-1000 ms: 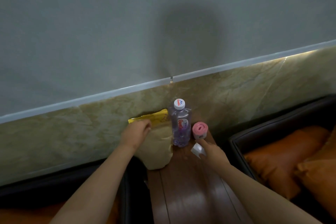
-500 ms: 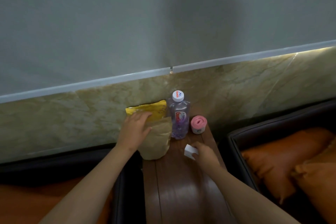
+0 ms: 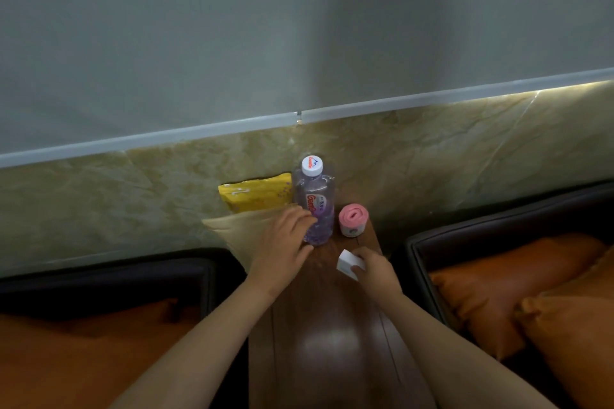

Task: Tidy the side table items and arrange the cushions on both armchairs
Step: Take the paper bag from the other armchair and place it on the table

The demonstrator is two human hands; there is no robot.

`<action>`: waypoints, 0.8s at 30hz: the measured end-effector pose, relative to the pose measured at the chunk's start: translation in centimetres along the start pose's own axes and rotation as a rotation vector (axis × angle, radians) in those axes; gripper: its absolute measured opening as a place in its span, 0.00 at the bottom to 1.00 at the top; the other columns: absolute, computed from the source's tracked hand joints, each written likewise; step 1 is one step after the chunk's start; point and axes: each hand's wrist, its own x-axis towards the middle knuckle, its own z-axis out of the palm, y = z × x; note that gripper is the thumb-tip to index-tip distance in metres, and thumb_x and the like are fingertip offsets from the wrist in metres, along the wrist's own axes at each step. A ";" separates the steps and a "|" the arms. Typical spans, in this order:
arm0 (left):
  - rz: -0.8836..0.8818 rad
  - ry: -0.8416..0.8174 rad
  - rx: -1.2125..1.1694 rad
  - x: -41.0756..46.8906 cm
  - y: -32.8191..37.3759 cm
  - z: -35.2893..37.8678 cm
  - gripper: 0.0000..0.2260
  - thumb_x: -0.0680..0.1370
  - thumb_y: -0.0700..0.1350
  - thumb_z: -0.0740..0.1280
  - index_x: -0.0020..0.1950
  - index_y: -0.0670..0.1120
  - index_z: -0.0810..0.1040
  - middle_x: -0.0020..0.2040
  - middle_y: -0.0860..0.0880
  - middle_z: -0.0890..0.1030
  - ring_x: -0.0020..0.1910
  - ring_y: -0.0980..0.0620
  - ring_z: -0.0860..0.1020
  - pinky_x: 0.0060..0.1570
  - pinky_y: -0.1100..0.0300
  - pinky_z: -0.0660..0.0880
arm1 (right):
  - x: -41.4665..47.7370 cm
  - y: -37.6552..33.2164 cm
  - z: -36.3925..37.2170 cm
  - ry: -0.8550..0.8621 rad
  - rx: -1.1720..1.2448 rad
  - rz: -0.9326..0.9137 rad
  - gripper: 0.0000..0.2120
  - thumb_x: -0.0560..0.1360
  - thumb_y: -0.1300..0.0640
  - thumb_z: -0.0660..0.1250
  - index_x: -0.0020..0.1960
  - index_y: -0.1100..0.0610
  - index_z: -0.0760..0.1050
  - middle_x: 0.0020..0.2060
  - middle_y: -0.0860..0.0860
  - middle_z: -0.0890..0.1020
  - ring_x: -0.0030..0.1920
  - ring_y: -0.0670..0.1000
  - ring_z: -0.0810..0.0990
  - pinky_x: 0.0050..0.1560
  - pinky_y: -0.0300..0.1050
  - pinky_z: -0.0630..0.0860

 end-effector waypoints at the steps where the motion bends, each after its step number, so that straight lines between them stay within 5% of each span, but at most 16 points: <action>1: -0.001 -0.015 -0.012 0.0 0.5 0.7 0.23 0.65 0.43 0.74 0.60 0.43 0.76 0.59 0.44 0.77 0.62 0.50 0.67 0.64 0.60 0.60 | 0.3 0.3 -0.4 0.012 0.019 0.002 0.15 0.75 0.59 0.66 0.62 0.55 0.74 0.58 0.53 0.79 0.58 0.54 0.77 0.57 0.47 0.73; 9: -0.209 -0.198 -0.065 0.1 2.9 6.0 0.22 0.70 0.47 0.72 0.64 0.47 0.74 0.61 0.49 0.75 0.63 0.48 0.71 0.63 0.54 0.67 | 4.3 2.3 -3.5 0.083 0.139 0.016 0.15 0.75 0.59 0.67 0.62 0.58 0.75 0.56 0.56 0.81 0.55 0.56 0.79 0.55 0.51 0.76; 15: -0.309 -0.253 -0.009 -0.3 2.9 8.0 0.21 0.72 0.49 0.71 0.64 0.48 0.74 0.62 0.50 0.76 0.62 0.49 0.72 0.62 0.55 0.65 | 8.4 2.5 -4.6 0.143 0.294 0.085 0.13 0.75 0.58 0.67 0.58 0.61 0.78 0.51 0.57 0.83 0.52 0.57 0.80 0.47 0.40 0.70; 24: -0.401 -0.229 -0.089 -2.5 1.7 9.0 0.15 0.72 0.47 0.72 0.57 0.49 0.76 0.55 0.51 0.77 0.57 0.51 0.74 0.58 0.59 0.69 | 13.8 2.0 -2.4 0.072 0.483 0.231 0.13 0.76 0.59 0.67 0.58 0.63 0.78 0.54 0.59 0.82 0.55 0.57 0.79 0.52 0.44 0.72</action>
